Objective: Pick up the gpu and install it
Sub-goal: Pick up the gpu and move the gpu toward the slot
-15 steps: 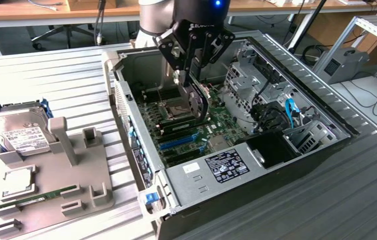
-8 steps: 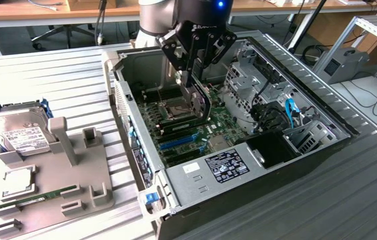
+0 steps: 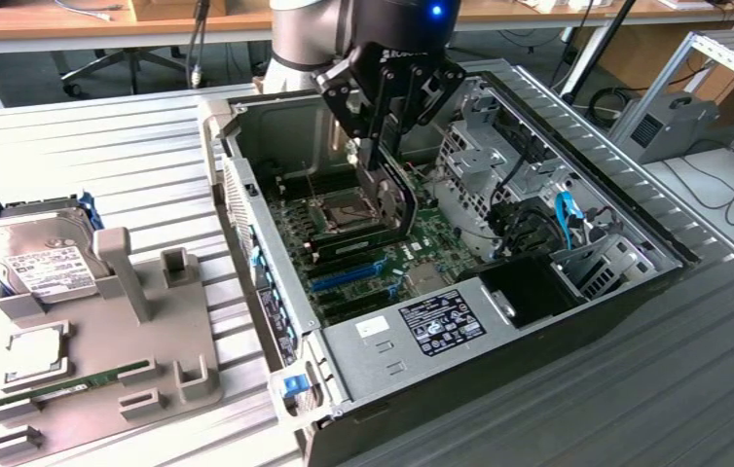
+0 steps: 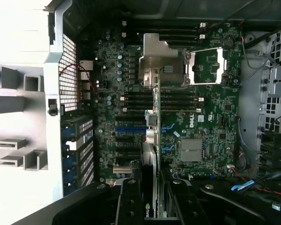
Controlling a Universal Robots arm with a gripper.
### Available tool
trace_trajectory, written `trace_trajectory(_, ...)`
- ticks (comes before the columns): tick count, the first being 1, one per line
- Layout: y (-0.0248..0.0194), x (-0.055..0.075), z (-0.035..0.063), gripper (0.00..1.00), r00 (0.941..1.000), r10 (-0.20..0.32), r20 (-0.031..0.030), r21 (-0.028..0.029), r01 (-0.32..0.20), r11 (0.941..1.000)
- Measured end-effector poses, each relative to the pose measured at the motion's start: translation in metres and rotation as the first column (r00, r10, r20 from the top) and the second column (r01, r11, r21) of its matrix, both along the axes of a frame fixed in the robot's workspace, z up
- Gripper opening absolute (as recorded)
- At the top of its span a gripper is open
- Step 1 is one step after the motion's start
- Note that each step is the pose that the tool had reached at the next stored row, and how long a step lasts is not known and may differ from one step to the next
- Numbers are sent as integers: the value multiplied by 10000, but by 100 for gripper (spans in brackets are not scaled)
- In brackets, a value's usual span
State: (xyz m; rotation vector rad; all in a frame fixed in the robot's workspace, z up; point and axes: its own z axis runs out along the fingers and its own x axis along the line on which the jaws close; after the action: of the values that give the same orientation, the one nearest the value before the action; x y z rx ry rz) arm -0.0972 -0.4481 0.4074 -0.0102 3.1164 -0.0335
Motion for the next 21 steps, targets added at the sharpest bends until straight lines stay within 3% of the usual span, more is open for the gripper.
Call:
trace_trajectory(16, 2, 67, -28, 26, 10000, 0, -1, -61, 0, 10000)
trace_trajectory(19, 2, 119, -48, 26, 10000, 0, 0, -75, 0, 10000)
trace_trajectory(21, 4, 241, -67, 26, 10000, 1, -3, -79, -1, 10000)
